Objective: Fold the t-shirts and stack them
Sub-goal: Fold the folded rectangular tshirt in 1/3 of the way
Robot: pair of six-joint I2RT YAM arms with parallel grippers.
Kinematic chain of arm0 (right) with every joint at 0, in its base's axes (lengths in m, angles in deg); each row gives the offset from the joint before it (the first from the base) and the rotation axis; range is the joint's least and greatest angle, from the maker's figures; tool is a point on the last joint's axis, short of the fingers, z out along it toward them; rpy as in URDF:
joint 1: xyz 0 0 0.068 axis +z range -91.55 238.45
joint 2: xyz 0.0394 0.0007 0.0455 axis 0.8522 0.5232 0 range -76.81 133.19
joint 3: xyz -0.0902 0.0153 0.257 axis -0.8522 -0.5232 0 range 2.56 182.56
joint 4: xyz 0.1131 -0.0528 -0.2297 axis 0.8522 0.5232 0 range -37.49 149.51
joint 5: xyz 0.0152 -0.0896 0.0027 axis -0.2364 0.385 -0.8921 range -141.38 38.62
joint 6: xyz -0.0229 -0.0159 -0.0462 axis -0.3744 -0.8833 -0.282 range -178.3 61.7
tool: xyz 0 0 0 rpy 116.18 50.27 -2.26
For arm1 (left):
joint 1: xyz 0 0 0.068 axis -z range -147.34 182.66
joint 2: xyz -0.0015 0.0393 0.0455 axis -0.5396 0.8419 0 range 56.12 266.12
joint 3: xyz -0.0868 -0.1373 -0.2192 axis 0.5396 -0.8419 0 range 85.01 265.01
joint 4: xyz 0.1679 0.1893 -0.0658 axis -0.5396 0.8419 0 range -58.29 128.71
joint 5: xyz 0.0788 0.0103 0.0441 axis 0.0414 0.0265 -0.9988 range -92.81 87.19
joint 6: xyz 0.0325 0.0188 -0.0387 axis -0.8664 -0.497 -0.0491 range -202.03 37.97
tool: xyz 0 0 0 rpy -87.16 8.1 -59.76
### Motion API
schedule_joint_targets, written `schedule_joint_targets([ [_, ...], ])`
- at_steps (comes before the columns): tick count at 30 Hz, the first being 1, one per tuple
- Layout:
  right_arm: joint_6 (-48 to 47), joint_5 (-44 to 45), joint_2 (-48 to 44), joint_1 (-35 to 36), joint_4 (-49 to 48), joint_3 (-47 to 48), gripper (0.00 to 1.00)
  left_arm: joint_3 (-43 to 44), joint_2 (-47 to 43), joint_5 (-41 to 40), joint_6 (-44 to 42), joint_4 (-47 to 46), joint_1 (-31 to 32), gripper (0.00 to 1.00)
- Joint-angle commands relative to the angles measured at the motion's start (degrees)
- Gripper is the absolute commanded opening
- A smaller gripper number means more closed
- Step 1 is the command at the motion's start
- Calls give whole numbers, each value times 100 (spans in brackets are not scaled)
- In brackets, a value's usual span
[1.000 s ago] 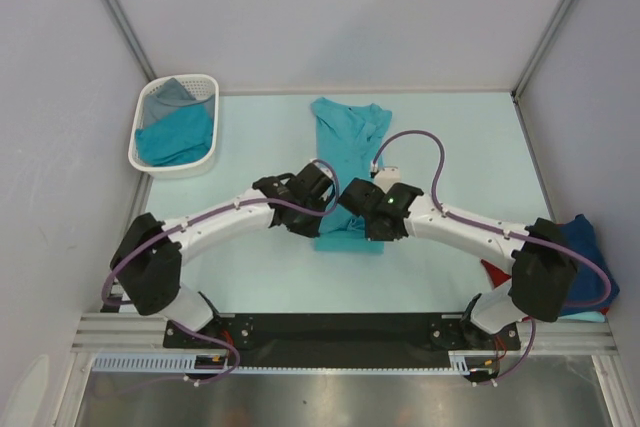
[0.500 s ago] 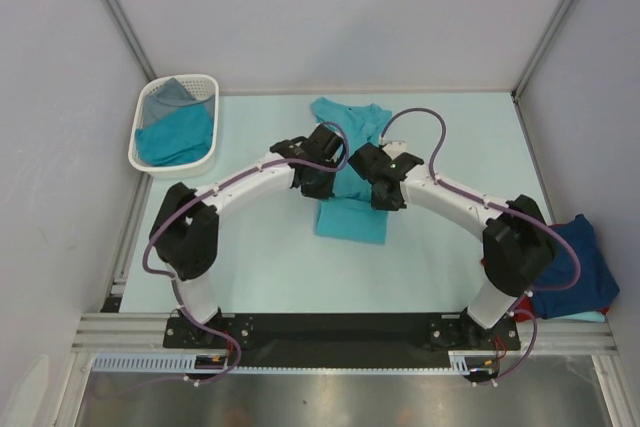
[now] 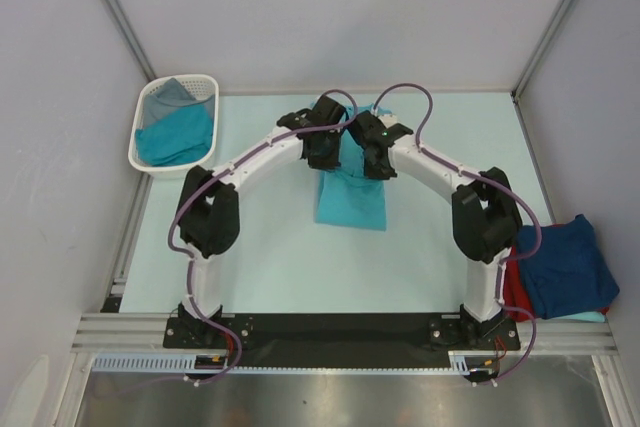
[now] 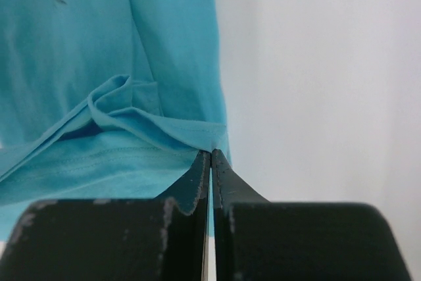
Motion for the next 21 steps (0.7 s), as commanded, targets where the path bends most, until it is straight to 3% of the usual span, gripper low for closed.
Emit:
schedule_joint_targets([
  [1, -272, -72, 298, -108, -84, 486, 0, 548, 332, 137, -110, 148, -168, 1],
  [20, -403, -397, 1275, -495, -93, 1268, 0, 1454, 1413, 244, -93, 315, -441, 1],
  [21, -430, -406, 1205, -495, -137, 1260, 5, 1454, 1387, 208, -58, 315, -458, 2],
])
